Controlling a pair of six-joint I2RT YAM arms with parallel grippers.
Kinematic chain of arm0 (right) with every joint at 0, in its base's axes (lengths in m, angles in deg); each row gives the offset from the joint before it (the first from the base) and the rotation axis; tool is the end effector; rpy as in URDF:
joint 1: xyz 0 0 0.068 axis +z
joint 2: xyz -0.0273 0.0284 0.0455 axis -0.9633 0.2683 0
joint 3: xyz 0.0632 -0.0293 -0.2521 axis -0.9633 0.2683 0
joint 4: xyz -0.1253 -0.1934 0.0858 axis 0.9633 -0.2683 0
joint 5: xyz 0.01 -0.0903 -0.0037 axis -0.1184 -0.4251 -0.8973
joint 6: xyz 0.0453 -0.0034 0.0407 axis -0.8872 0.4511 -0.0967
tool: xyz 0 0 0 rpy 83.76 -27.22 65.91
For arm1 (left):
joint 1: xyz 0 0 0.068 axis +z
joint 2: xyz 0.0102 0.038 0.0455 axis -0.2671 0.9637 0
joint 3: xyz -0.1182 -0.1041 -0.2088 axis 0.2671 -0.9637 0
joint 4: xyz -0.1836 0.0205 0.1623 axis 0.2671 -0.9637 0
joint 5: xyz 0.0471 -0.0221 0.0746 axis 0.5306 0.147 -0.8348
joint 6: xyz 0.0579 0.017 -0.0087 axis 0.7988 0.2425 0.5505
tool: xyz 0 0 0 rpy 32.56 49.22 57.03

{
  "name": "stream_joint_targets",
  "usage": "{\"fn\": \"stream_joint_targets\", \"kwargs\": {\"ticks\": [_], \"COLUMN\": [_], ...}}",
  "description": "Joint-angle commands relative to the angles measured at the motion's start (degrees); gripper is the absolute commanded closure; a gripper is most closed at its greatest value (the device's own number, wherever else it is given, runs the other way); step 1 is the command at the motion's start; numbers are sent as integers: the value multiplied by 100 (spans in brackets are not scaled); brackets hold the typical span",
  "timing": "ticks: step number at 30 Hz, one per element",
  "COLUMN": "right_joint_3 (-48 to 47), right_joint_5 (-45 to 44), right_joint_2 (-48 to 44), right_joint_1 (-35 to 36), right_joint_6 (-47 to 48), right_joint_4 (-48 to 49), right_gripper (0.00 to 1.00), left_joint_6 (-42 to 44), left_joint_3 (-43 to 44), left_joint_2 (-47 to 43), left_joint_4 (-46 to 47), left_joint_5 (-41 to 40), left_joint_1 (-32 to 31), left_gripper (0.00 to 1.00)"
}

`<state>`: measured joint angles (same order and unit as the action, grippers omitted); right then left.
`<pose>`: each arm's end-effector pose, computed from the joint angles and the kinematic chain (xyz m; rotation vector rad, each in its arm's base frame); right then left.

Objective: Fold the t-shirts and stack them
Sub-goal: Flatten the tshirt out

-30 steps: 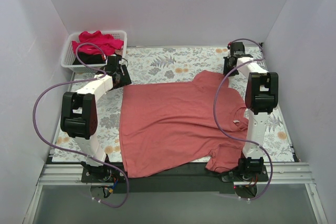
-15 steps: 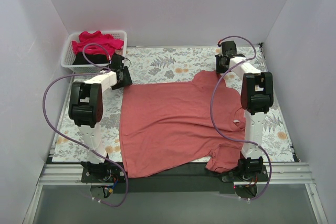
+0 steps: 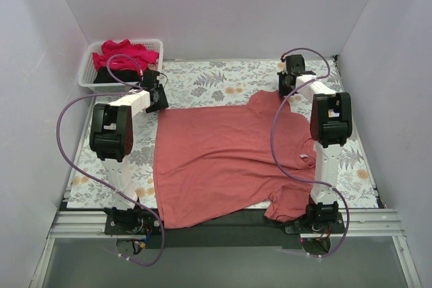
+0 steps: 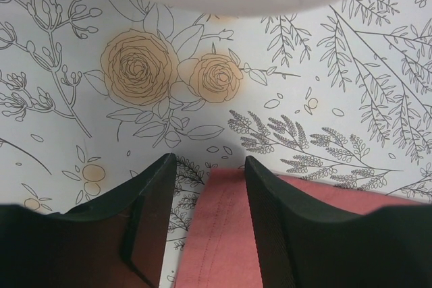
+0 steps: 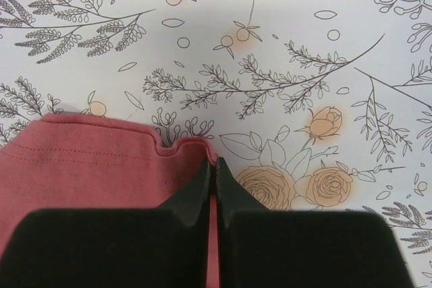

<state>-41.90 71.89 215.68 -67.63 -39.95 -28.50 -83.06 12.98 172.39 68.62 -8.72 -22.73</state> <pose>0.4805 0.0531 0.1609 -0.0377 2.4116 -0.0369 0.4122 -0.0444 0.1474 -1.1449 2.2939 -0.2135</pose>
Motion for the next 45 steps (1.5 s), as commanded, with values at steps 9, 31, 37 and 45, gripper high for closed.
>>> {"fn": "stream_joint_targets", "kwargs": {"ticks": [9, 31, 37, 45], "right_joint_3": [61, 193, 167, 175], "right_joint_5": [18, -17, 0, -114], "right_joint_2": [-300, -388, -370, -493], "right_joint_1": [-13, -4, -4, -13], "right_joint_6": [22, -14, -5, 57], "right_joint_4": [187, 187, 187, 187], "right_gripper": [99, 99, 99, 99], "left_joint_6": [-132, 219, 228, 246], "left_joint_3": [-87, 71, 221, 186], "left_joint_2": [-370, 69, 342, 439], "left_joint_4": [-258, -354, -565, -785], "left_joint_5": [224, 260, 224, 181], "left_joint_1": [-23, -23, -23, -137], "left_gripper": [45, 55, 61, 97]}}
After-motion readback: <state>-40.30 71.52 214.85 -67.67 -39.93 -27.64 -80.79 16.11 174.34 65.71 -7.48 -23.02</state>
